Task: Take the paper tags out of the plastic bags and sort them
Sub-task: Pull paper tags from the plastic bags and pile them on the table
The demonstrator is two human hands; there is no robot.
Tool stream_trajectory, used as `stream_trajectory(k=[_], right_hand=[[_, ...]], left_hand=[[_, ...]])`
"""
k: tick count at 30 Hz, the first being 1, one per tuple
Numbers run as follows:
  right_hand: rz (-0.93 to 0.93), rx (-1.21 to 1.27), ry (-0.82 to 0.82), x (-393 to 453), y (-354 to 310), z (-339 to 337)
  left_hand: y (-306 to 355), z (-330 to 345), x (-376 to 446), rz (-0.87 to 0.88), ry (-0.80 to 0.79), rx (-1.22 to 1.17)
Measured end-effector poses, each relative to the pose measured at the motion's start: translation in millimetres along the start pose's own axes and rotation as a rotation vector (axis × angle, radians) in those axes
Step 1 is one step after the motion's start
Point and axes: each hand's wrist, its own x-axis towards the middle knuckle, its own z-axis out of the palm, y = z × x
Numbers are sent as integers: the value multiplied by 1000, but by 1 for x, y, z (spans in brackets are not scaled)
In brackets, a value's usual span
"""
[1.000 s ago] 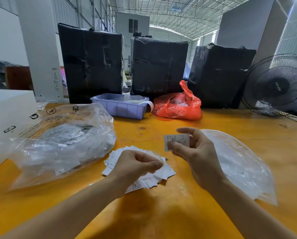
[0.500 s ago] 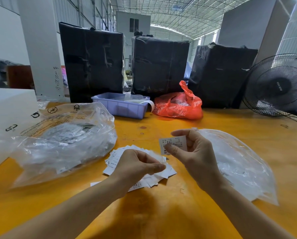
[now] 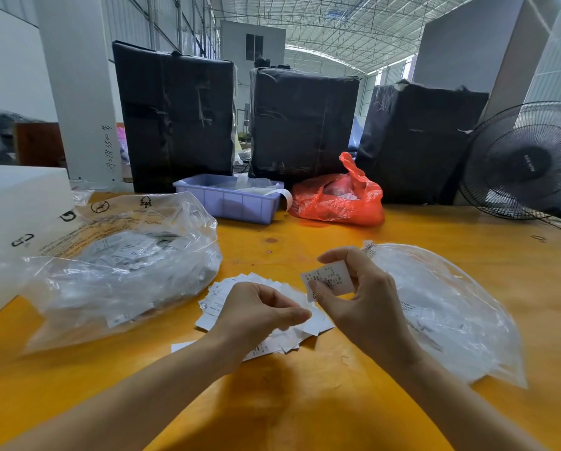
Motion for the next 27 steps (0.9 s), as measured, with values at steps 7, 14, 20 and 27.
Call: stream_trajectory(k=[7,14,20,27], right_hand=[[-17,-42,10,1,4,1],[-2,-2,0,0,7,1],[14,17,46,1,5,1],[-74,-73,28,-2,7,5]], left_hand=[[-3,2,0,63,35,101],[-6,3,1,101,54,163],[-5,2,2,72,53,103],[-4,2,1,61,42,85]])
